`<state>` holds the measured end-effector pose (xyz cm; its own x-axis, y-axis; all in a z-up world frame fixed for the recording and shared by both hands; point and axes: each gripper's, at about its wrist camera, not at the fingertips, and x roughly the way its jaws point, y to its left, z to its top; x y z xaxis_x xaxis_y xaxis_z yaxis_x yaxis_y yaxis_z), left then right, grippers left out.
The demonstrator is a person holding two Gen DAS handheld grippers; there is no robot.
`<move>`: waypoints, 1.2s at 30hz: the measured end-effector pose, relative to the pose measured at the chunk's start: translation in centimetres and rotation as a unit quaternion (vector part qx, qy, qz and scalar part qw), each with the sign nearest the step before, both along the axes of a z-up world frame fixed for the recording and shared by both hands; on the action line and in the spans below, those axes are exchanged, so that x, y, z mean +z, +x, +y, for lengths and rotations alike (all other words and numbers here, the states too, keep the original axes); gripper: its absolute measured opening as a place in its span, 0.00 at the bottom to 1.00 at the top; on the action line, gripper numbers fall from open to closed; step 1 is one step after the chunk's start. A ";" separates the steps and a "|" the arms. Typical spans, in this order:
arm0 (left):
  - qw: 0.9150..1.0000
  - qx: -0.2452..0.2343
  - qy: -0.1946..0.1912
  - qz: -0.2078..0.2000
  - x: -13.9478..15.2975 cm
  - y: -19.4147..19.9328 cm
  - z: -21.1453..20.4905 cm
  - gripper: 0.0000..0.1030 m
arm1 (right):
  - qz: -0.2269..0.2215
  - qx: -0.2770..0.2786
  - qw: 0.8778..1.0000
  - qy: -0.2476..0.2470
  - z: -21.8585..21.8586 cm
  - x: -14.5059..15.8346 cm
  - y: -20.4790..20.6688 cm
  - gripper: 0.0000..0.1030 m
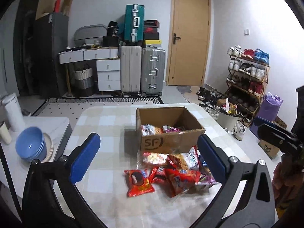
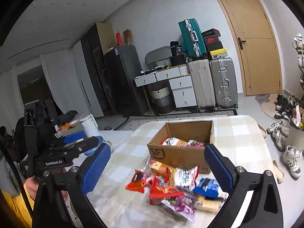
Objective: Organize snacks
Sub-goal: 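Move both open grippers back toward the remaining snack pile, then grasp the red chip bag with the left gripper while the right gripper grasps a purple grape bag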
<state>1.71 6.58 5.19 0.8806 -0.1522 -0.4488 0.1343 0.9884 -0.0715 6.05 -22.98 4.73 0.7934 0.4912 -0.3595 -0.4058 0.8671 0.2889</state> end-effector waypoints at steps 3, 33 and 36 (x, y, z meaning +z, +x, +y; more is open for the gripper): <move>1.000 0.007 -0.011 0.016 -2.0 -0.9 1.1 0.99 | 0.001 -0.001 1.000 -0.003 -0.3 -1.3 -0.5 0.99; 0.972 -0.073 -0.106 0.197 -16.2 7.7 -3.8 0.99 | 0.126 -0.003 0.985 -0.116 1.6 -15.2 0.9 0.99; 0.969 -0.090 -0.098 0.206 -16.1 9.3 -5.4 0.99 | 0.129 0.002 0.983 -0.127 1.8 -16.0 1.3 0.98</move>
<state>10.99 1.13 -10.92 0.5836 -0.4051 -0.7038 0.2244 0.9134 -0.3397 7.39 -21.22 -11.29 0.6578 0.3622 -0.6604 -0.3508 0.9232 0.1570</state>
